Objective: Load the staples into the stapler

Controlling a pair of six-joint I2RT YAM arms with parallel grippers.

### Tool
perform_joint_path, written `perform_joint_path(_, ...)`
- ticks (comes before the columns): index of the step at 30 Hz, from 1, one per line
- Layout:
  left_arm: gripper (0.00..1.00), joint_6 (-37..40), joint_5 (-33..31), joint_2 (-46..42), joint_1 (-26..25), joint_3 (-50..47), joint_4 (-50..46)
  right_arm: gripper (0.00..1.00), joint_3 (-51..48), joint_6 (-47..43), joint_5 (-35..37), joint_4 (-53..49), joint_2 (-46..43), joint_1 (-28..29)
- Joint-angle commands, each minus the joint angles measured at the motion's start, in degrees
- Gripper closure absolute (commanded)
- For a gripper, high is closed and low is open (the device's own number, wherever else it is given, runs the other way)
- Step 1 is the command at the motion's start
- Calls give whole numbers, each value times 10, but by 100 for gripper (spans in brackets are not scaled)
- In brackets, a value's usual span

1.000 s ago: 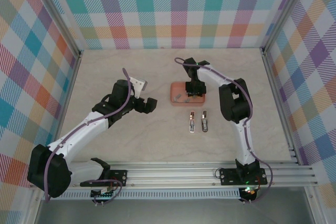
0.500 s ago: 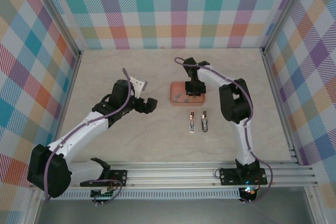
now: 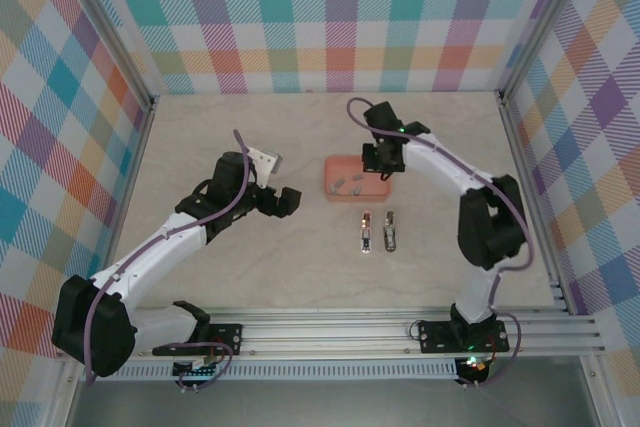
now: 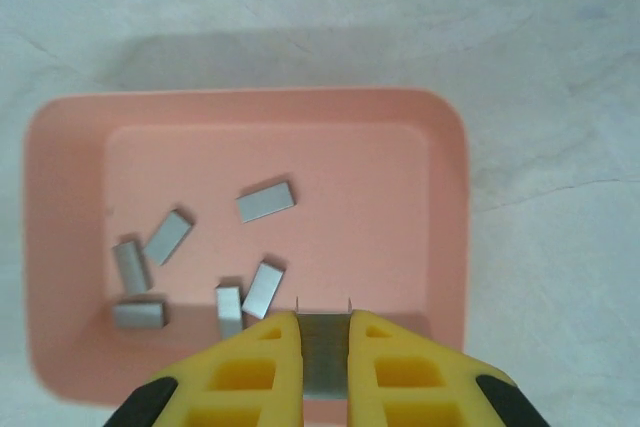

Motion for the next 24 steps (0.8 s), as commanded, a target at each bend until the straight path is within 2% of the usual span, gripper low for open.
perform_joint_path(1, 0, -11, 19, 1, 4, 13, 22, 87, -62, -12, 18, 48, -61, 6)
perform_joint_path(13, 0, -14, 51, 12, 4, 17, 24, 85, -356, -7, 8, 194, -301, 15)
perform_joint_path(24, 0, -19, 54, 17, 2, 18, 23, 84, -494, 17, 7, 207, -417, 39)
